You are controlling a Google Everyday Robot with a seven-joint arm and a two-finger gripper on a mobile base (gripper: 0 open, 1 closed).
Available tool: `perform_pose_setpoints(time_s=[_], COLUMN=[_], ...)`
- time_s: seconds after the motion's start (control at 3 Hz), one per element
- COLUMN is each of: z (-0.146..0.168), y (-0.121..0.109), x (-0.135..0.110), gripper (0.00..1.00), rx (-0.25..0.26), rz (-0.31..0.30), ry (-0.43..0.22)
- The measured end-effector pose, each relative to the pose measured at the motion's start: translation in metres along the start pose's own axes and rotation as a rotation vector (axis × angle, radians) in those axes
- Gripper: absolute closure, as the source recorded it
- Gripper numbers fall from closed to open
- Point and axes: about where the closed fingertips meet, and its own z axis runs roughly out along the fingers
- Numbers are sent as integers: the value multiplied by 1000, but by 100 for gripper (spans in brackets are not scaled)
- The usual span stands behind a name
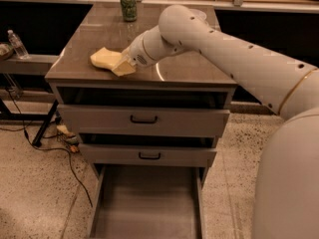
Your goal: Place sponge into bottom drawer
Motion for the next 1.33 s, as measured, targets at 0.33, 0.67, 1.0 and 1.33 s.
perform_pose_setpoints(time_s=[0.33,0.67,1.0,1.33], z=[-16,-64,-147,-149], y=[4,-3,-17,-17], x=[13,15,11,12], gripper=[80,100,100,100], rx=[16,83,197,193], rz=[27,29,5,1], ry=[22,29,37,40])
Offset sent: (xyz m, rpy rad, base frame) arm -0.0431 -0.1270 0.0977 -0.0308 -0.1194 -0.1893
